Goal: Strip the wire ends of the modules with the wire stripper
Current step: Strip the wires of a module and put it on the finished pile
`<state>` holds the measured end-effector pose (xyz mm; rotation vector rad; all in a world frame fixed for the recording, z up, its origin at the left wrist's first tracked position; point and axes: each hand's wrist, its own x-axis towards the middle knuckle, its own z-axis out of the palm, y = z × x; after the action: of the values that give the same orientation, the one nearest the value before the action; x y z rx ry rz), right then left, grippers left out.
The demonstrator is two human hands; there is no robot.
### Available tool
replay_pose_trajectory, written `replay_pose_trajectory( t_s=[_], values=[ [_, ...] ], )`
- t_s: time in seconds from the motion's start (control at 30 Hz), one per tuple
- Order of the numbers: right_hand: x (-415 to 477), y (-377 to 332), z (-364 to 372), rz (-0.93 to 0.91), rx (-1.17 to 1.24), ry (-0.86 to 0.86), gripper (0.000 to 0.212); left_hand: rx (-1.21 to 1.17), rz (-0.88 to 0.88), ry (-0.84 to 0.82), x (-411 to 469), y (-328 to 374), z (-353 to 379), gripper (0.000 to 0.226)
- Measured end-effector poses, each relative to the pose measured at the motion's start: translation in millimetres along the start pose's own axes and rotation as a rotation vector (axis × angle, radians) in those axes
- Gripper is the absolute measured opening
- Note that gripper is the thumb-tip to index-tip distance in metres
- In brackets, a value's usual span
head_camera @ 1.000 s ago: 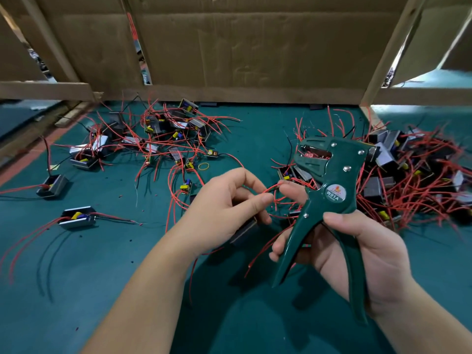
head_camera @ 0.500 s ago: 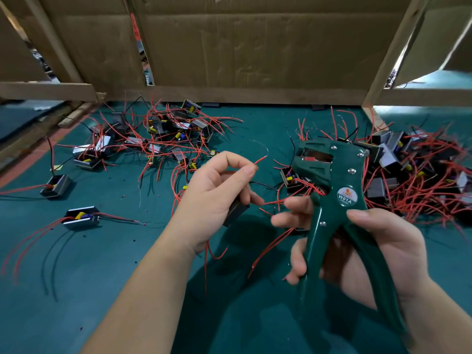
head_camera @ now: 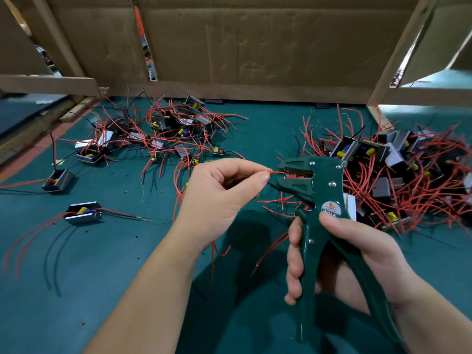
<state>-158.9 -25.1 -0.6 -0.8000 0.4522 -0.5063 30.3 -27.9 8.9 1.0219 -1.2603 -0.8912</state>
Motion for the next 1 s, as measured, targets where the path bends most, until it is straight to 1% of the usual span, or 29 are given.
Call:
replay_pose_trajectory(
  t_s=[0.23,0.4,0.53,0.6,0.67,0.73,0.77,0.8,0.87,0.93,1.0],
  values=[
    [0.3,1.7,1.1,-0.001,-0.048,0.025,0.053,0.041,-0.003,-0.034,-0.8,1.1,1.1,0.021],
    [0.0,2.5,1.8,-0.006,-0.061,0.056,0.053,0.038,-0.009,-0.038,-1.5,2.5,1.3,0.02],
    [-0.2,5.4,3.6,-0.025,-0.062,0.101,0.057,0.074,-0.032,-0.064,-1.8,2.5,1.8,0.019],
    [0.0,8.3,6.5,-0.046,-0.036,0.132,0.058,0.112,-0.074,-0.091,-1.2,1.2,-1.0,0.022],
    [1.7,11.0,9.2,-0.075,-0.025,0.204,0.059,0.189,-0.113,-0.159,-0.5,-1.3,-4.3,0.027],
    [3.7,11.5,9.0,-0.087,-0.006,0.278,0.06,0.321,-0.124,-0.223,-0.1,-4.6,-4.8,0.024],
    [4.6,10.9,8.7,-0.083,0.007,0.268,0.059,0.372,-0.125,-0.227,0.0,-6.6,-4.4,0.021],
    [5.1,9.4,8.5,-0.087,0.03,0.222,0.056,0.386,-0.127,-0.211,-0.1,-7.8,-3.8,0.02],
    [4.7,4.1,7.0,-0.143,0.106,0.125,0.05,0.315,-0.132,-0.146,0.3,-7.0,-4.1,0.024],
    [4.3,-2.1,4.0,-0.188,0.166,0.125,0.045,0.176,-0.14,-0.047,2.0,-4.9,-6.4,0.027],
    [4.6,-4.4,2.1,-0.173,0.197,0.141,0.044,0.058,-0.154,0.034,3.9,-3.6,-8.1,0.022]
  ],
)
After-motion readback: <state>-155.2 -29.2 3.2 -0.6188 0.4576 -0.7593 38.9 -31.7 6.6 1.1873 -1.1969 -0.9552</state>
